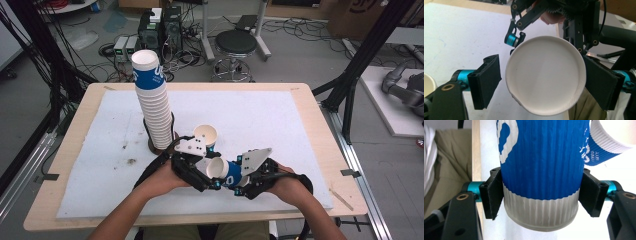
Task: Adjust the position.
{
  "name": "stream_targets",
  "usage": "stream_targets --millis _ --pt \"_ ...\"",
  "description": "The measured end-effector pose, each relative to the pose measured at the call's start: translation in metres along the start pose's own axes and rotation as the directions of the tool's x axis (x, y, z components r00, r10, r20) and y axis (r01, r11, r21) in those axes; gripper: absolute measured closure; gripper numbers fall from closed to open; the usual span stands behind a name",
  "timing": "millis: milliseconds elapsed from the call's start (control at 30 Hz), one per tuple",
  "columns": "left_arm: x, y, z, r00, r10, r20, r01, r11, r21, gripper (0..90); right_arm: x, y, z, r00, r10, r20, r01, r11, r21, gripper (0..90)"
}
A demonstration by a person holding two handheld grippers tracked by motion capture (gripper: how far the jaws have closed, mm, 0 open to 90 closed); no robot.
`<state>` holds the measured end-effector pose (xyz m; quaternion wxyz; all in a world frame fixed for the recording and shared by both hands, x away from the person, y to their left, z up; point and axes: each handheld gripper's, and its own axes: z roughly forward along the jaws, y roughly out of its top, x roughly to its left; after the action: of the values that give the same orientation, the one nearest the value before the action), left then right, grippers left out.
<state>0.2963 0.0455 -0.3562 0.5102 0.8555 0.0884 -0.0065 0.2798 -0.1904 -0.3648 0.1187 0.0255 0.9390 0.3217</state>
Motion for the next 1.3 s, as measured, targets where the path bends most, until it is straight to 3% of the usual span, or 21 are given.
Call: stream_targets --millis 300,567,700,800,900,967,1100,1300 --pt "0.001 -0.002 0.003 0.9995 -0.001 0.030 -0.001 0.9990 0.044 26.3 0.000 0.008 0.000 0.9984 -0.056 -0.005 0.056 0.996 0.071 29.2" --pt "0.001 -0.003 0.003 0.9981 0.049 0.039 -0.050 0.9981 0.037 29.7 0.000 0.012 -0.003 0.9970 -0.077 -0.012 0.078 0.991 0.112 29.1" --pt "0.002 -0.005 -0.001 0.9985 0.046 0.031 -0.046 0.9989 0.003 30.1 -0.001 0.010 -0.004 0.9985 -0.053 -0.012 0.054 0.995 0.084 23.6" --pt "0.003 -0.008 -0.002 0.9991 0.032 0.027 -0.031 0.9993 -0.023 30.1 -0.002 0.008 -0.008 1.0000 -0.006 -0.004 0.006 1.000 0.019 21.7" --pt "0.004 -0.012 -0.003 0.9997 0.016 0.017 -0.015 0.9986 -0.050 30.0 -0.003 0.007 -0.015 0.9997 0.024 -0.003 -0.024 0.998 -0.061 21.2" --pt "0.004 -0.015 -0.004 0.9998 0.009 0.017 -0.008 0.9974 -0.072 30.0 -0.004 0.005 -0.020 0.9987 0.050 -0.007 -0.051 0.992 -0.118 21.2" --pt "0.005 -0.019 -0.005 1.0000 -0.002 0.006 0.003 0.9951 -0.099 30.0 -0.006 0.000 -0.028 0.9932 0.117 -0.005 -0.115 0.969 -0.219 20.9" --pt "0.007 -0.029 -0.007 0.9997 -0.022 -0.007 0.021 0.9832 -0.182 29.9 -0.008 -0.016 -0.036 0.9741 0.226 -0.002 -0.214 0.918 -0.333 20.9"
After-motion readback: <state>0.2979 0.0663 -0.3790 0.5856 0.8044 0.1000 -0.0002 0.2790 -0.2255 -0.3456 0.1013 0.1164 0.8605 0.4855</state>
